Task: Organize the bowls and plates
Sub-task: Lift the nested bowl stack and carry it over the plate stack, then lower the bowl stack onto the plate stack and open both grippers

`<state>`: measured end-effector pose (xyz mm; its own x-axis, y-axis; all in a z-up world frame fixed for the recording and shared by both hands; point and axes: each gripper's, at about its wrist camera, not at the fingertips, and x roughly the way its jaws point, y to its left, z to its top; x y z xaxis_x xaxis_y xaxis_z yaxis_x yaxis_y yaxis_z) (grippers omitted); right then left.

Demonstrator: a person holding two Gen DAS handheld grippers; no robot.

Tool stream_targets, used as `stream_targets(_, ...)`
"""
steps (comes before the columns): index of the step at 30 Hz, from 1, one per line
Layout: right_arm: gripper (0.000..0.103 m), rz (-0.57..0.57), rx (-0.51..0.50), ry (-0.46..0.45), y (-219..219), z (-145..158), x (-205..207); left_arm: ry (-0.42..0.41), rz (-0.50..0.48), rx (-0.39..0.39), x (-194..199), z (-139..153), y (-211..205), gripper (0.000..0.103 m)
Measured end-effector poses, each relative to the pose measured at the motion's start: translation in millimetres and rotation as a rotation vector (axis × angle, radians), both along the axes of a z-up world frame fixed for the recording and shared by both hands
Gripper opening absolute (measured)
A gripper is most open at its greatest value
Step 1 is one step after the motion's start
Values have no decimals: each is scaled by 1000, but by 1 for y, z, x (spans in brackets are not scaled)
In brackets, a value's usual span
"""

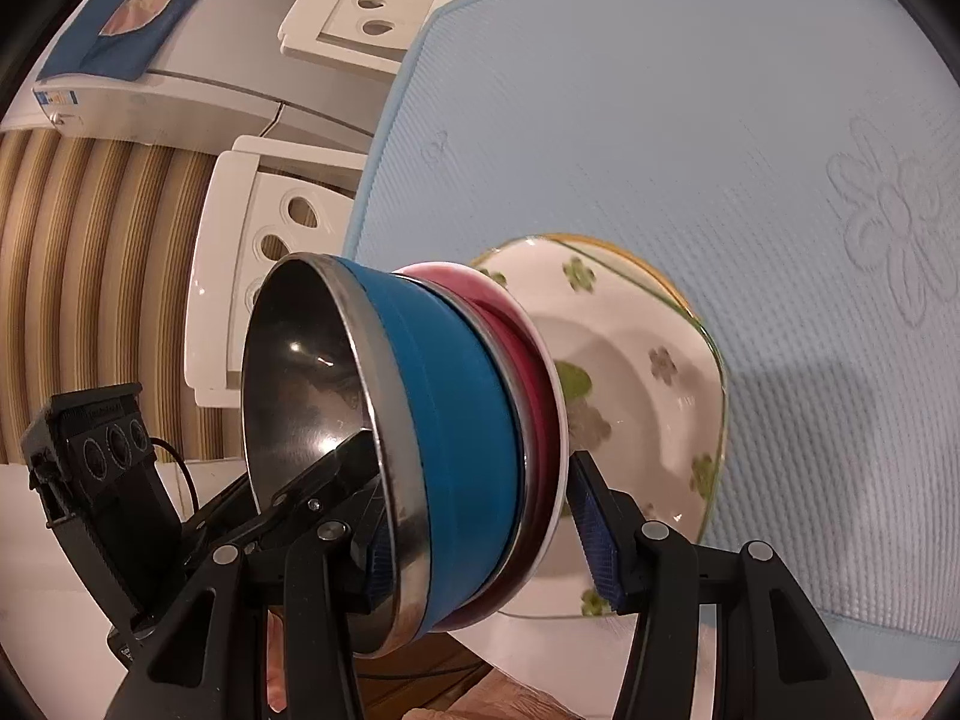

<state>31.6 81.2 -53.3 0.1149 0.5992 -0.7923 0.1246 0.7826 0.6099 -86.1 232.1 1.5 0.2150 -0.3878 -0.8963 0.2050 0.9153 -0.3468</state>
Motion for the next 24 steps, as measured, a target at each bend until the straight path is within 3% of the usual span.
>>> stream_targets(24, 51, 35, -59, -17, 0, -20, 1, 73, -19, -5, 2, -29, -8, 38)
